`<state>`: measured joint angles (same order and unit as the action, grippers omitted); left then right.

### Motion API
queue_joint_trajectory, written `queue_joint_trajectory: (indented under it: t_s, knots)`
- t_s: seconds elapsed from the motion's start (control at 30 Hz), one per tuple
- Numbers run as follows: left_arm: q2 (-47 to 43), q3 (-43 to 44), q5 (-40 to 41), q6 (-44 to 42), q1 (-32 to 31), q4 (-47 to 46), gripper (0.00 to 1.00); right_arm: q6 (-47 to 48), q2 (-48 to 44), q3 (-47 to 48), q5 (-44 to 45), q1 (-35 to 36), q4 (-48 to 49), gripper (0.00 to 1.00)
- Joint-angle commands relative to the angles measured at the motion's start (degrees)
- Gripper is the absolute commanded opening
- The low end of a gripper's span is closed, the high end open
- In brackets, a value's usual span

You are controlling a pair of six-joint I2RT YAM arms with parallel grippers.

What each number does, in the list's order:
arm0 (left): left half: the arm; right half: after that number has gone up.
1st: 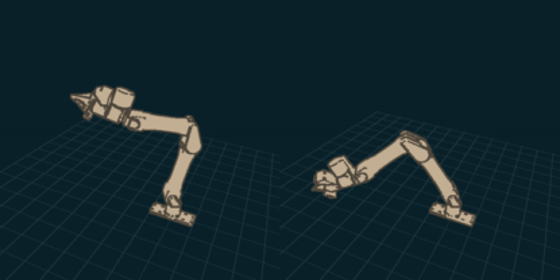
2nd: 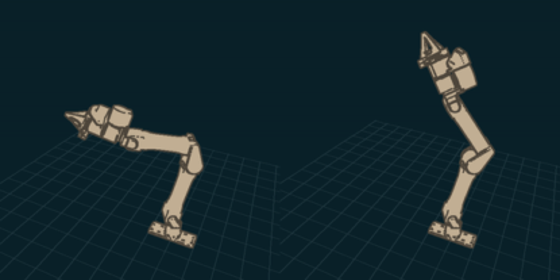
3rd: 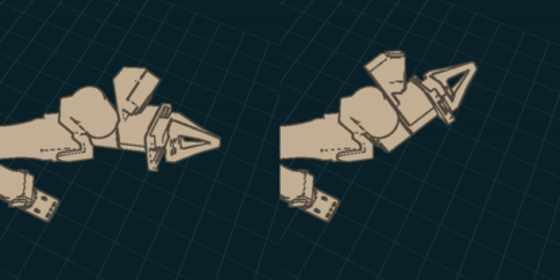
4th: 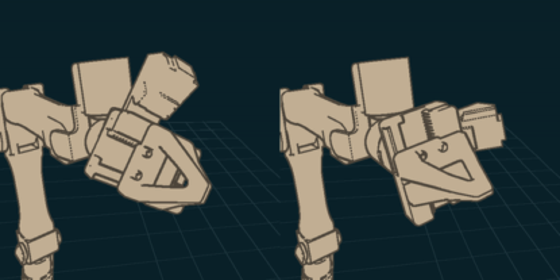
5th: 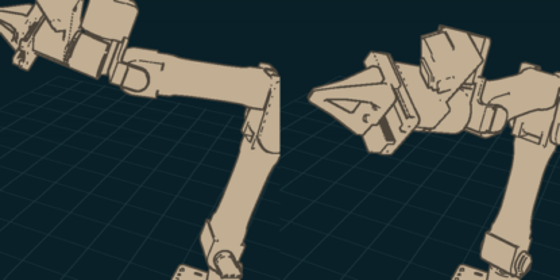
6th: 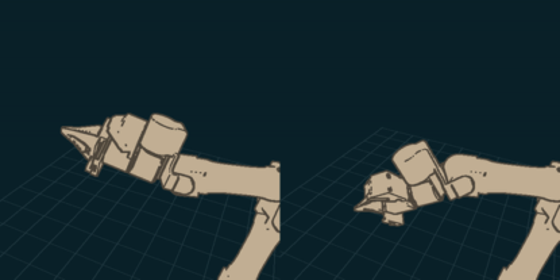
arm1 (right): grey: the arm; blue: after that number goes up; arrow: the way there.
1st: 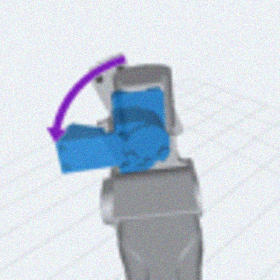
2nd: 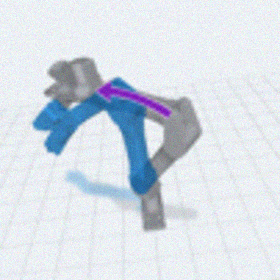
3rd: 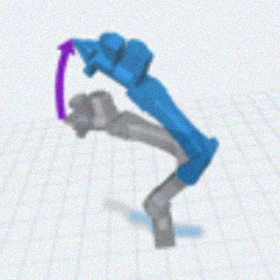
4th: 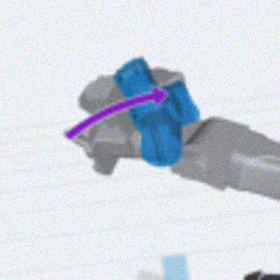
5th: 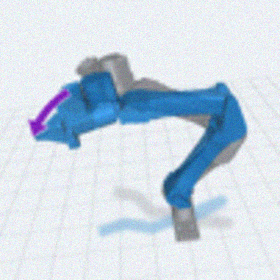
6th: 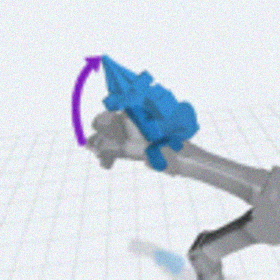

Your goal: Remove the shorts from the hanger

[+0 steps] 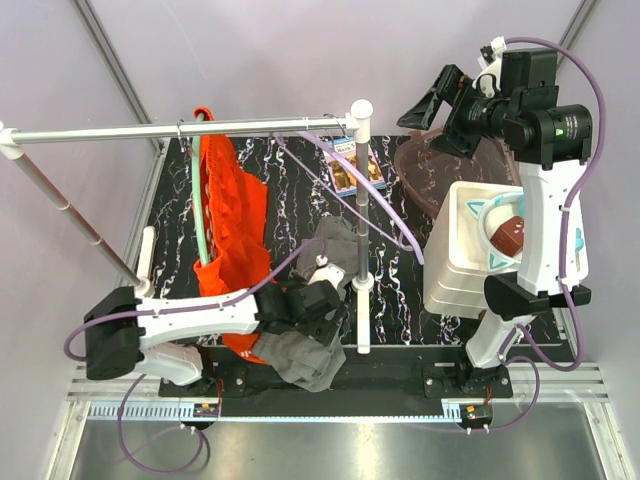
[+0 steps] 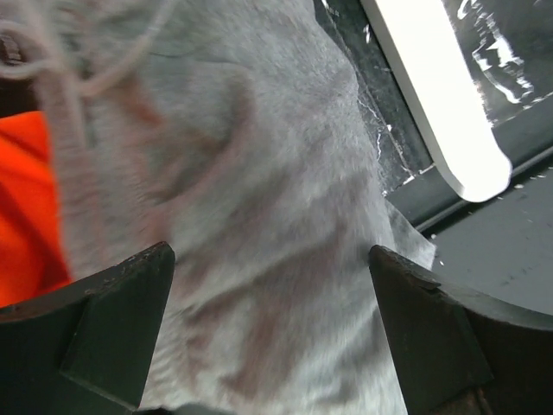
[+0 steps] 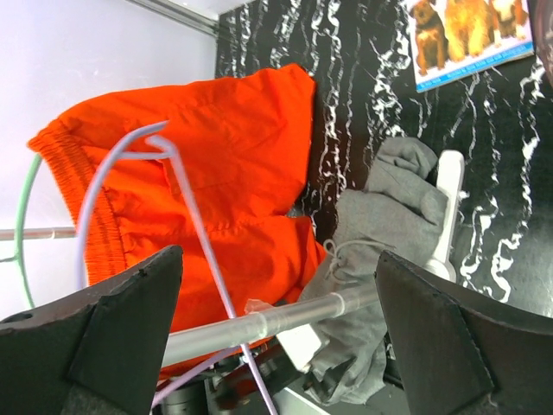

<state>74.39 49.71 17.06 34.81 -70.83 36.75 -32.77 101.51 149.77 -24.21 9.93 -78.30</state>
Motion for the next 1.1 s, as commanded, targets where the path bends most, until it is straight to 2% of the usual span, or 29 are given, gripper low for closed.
queue_joint_trajectory:
  t_s: [0.0,0.13,0.17,0.23,0.27,0.33,0.37,0.4,0.7,0.9,0.93,1.07]
  knots:
    - [4.1,-2.9,-3.5,0.7,0.8,-6.8,0.97,1.7,-3.4,-1.8,1.8,-0.4,-6.6,1.0]
    - [6.5,-3.7,-5.5,0.5,1.7,-7.4,0.74,3.0,-4.6,-2.9,2.9,-0.3,-7.4,1.0]
    - [6.5,-3.9,-5.8,0.4,2.0,-7.7,0.59,3.2,-5.0,-3.2,3.2,-0.3,-7.5,1.0]
    - [6.4,-4.4,-6.6,0.3,3.1,-8.2,0.47,3.8,-5.4,-4.5,3.4,-0.4,-7.5,1.0]
    - [6.3,-4.5,-7.2,0.2,3.4,-8.8,0.32,3.8,-5.4,-4.8,3.3,-0.3,-7.4,1.0]
    - [6.4,-4.6,-7.4,0.2,4.1,-9.2,0.16,4.2,-5.7,-6.0,3.4,-0.3,-7.1,1.0]
    - [6.3,-4.4,-7.7,0.3,4.4,-9.1,0.05,4.2,-5.7,-6.2,3.3,-0.3,-6.9,1.0]
    - [5.9,-4.1,-7.8,0.6,4.6,-9.0,0.01,4.6,-5.5,-6.2,3.1,-0.4,-6.9,1.0]
    - [-10.2,1.6,-12.9,8.0,11.2,-16.3,0.0,4.0,1.6,2.3,2.6,-0.4,-8.6,1.0]
    - [-14.3,2.6,-18.3,18.0,18.8,-25.0,0.0,3.6,6.8,5.7,1.3,-0.5,-8.3,1.0]
    - [-14.3,2.8,-18.2,19.6,19.5,-27.2,0.0,3.7,7.7,5.8,0.6,-0.5,-8.1,1.0]
    - [-11.7,7.0,-14.7,29.1,22.6,-25.5,0.0,4.6,9.1,4.2,0.0,-0.3,-7.5,1.0]
